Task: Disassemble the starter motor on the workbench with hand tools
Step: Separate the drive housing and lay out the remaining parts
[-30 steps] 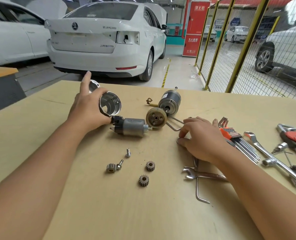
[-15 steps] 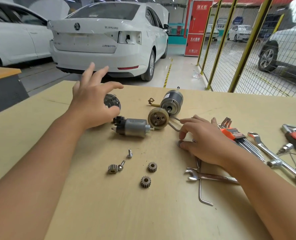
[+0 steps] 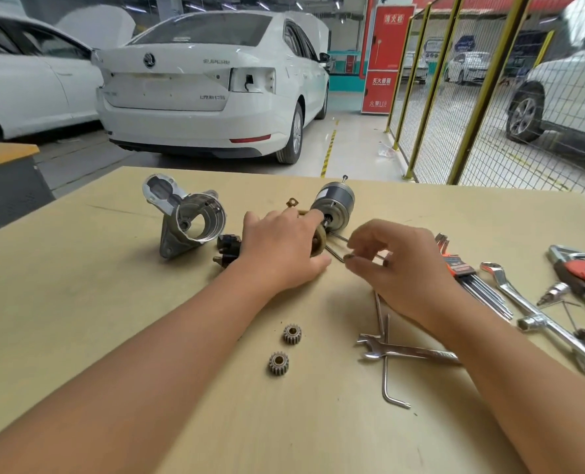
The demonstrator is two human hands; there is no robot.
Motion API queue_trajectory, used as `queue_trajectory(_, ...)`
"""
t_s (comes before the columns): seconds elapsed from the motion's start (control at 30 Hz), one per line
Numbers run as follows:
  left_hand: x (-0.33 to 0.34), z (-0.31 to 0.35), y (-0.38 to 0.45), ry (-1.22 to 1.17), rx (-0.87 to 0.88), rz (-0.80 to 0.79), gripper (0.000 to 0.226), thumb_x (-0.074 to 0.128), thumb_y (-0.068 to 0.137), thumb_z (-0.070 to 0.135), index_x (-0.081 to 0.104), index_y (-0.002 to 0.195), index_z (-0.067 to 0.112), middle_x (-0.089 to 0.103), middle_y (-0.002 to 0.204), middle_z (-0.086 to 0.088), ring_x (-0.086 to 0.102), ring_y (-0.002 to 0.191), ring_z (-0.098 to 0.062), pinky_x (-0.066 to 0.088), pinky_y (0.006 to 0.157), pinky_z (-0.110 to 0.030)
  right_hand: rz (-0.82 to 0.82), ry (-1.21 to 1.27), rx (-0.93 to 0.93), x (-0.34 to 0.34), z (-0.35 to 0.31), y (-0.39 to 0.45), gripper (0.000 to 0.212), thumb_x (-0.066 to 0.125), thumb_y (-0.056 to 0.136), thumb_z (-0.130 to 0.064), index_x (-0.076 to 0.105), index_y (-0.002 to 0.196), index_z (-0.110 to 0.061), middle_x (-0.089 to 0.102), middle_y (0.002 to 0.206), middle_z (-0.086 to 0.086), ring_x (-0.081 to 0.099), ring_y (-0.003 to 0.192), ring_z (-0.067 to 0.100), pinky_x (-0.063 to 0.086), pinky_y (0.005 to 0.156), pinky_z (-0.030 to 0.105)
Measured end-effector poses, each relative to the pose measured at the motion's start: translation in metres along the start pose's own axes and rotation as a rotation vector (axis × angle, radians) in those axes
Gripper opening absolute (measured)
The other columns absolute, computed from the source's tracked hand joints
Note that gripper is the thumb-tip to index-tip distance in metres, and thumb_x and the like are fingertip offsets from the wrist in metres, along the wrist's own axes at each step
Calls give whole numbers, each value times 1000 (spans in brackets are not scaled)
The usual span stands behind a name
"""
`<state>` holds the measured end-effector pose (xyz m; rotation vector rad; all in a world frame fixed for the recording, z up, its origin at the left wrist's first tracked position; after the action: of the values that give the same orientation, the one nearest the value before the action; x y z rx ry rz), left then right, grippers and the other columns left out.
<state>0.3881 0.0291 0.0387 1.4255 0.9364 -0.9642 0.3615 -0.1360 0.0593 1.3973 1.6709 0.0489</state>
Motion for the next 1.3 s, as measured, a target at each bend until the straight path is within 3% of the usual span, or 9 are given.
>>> queue_trajectory(0.17,-6,-4,-7,-203,48,68,44,67,82,57,54,116,33,65,109,3,63,103,-27,42,86,-39,218,281,164,-13,7,-4,28,78,75,-2,69,83,-26,69,67,-4,68,66,23,54,64,31)
queue_trajectory(0.3,-17,-7,-19,-375,148,110,48,71,77,44,66,122,26,68,114,2,62,106,-25,49,93,-42,300,866,518,-6,26,-10,25,66,80,8,66,97,-10,64,66,7,62,52,25,57,57,35)
queue_trajectory(0.4,-23,-6,-28,-478,269,109,52,71,73,38,70,121,18,70,117,2,64,108,-22,51,95,-44,268,1146,764,11,32,-16,11,59,85,5,63,90,-4,61,63,8,56,47,18,52,47,30)
queue_trajectory(0.57,-32,-7,-38,-641,424,102,45,85,70,17,73,113,11,70,111,1,65,105,-16,52,95,-37,147,1236,933,31,30,-24,9,56,87,5,59,87,-3,52,65,9,49,43,14,44,41,22)
queue_trajectory(0.73,-45,-10,-42,-754,465,144,41,84,69,9,73,108,7,71,108,-4,68,104,-22,53,92,-44,248,1550,1040,36,31,-28,7,51,89,2,56,92,-2,49,69,8,43,43,13,38,39,20)
queue_trajectory(0.93,-48,-9,-41,-1026,401,203,39,89,68,9,68,101,8,61,121,-9,63,115,-27,59,88,-50,6,1254,861,37,24,-21,23,75,83,-31,59,84,-14,40,63,0,30,49,10,28,42,21)
queue_trajectory(1.1,-39,4,-42,-1263,318,82,54,91,64,13,59,106,22,62,126,-8,73,106,-31,61,90,-48,-40,955,575,31,11,-17,36,83,78,-34,66,96,-8,47,58,-10,32,47,8,32,45,25)
queue_trajectory(1.2,-31,8,-41,-1134,255,-7,76,89,61,15,49,121,37,73,115,4,76,96,-21,60,90,-48,49,726,483,21,11,-14,37,86,68,-35,70,90,-9,47,61,-4,37,46,9,32,48,28)
queue_trajectory(1.3,-27,16,-43,-936,276,-60,86,88,63,23,44,134,43,77,105,11,72,100,-9,55,92,-33,91,513,364,10,6,-10,25,89,63,-35,65,66,-26,42,54,-14,37,49,7,31,48,23)
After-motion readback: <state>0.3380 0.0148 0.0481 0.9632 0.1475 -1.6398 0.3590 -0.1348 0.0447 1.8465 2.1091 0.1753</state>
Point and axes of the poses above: each hand's wrist, its own y-axis towards the middle knuckle, its own x-axis out of the palm, z = x × y, the point moved 8 cm from there along y, towards the middle knuckle
